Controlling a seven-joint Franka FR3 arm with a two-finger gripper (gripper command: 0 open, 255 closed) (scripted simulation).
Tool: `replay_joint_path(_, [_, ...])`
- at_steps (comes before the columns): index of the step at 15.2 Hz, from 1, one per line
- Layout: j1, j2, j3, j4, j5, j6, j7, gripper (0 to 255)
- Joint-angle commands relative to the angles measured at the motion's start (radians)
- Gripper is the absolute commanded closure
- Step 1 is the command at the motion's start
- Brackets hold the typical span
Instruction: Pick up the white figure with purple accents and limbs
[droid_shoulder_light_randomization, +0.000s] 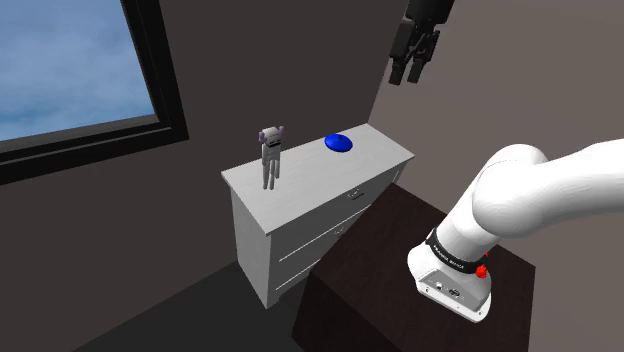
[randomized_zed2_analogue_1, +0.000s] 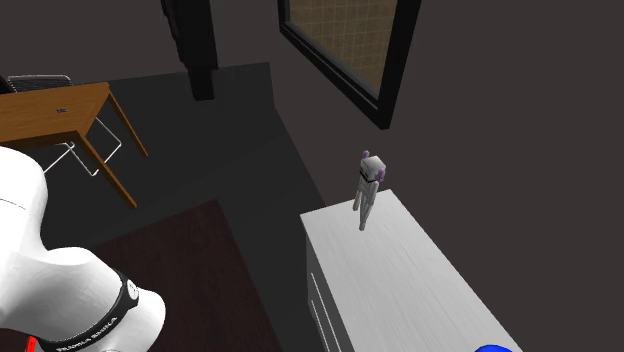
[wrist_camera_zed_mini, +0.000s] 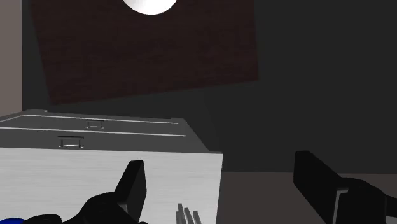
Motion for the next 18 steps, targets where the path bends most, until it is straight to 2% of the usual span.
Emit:
replay_joint_path(1, [0.000, 0.000, 0.000, 0.000, 0.000, 0.000, 0.000, 0])
replay_joint_path(10, [-0.033, 0.182, 0.149, -0.079, 0.054, 0.333, 0.252, 0])
replay_joint_path(18, [-0.077, 0.439, 0.258, -0.037, 0.026, 0.600, 0.488, 0])
